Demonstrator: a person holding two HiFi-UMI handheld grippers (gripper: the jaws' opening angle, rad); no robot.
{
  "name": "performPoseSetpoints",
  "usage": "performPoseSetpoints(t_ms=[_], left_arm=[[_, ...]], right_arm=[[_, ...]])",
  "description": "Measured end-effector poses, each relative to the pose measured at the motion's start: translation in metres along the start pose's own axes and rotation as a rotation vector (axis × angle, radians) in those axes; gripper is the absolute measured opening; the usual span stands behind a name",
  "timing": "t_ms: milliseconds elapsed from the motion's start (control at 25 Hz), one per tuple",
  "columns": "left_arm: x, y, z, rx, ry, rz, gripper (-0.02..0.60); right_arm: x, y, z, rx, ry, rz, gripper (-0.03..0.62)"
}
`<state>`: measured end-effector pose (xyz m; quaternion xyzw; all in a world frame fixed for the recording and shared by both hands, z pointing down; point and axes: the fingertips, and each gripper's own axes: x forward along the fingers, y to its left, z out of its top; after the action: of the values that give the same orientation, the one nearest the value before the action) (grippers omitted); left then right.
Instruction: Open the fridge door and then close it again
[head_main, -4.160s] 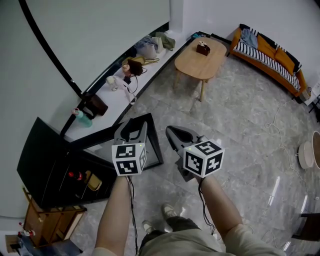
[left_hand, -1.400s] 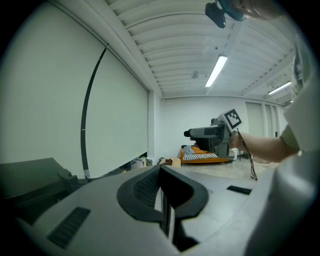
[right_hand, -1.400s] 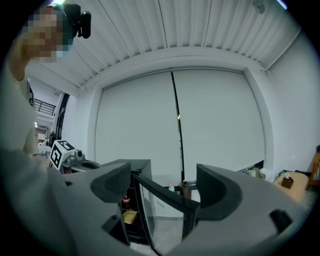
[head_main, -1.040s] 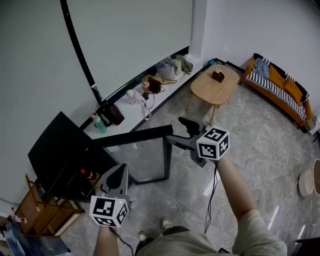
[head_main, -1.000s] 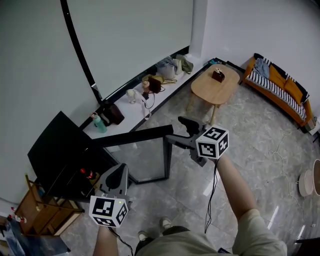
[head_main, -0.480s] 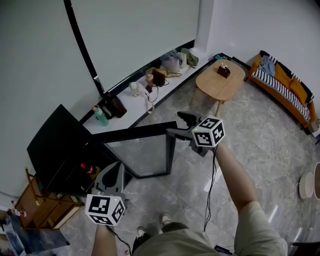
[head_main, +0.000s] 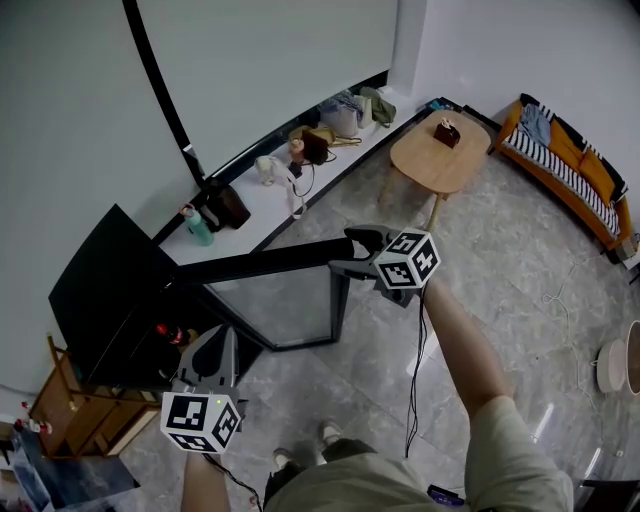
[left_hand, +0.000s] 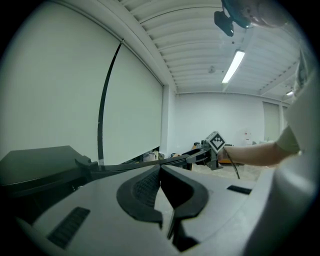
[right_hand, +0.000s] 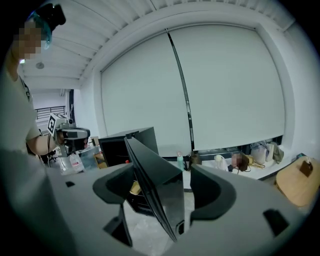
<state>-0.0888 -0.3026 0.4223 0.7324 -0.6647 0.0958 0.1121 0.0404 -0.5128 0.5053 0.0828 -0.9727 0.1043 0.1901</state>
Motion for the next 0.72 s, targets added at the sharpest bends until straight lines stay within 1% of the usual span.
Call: performPoseSetpoints(t_ms=[120,160,240,480,720], left_arm=[[0.001,0.001,-0.004,-0.014,0.011,-0.003,0.006],[0.002,0.001,-0.005,-0.016,0.014,-0.004,0.006],[0.003,0.000,-0.007,-0.018,0.019,-0.007,0.006],[0.003,-0.004,-0.008,-0.014,0.021,-0.023,0.006],[-0.008,-0.007,-0.009,-0.005,0.019,-0.027,0.006]], right_arm=[[0.001,0.000,-0.002,0.002,0.013,0.013,0.344],[0.001,0.001,-0.002,-0.001,0.013,0.016,0.334],[0.001,0.002,-0.001,-0.014,0.010,0.018,0.296],[0.000,0.004,-0.002,-0.027,0.014,0.010,0.285],[-0.007,0.016,-0.008,-0.024,0.029,0.004,0.275]])
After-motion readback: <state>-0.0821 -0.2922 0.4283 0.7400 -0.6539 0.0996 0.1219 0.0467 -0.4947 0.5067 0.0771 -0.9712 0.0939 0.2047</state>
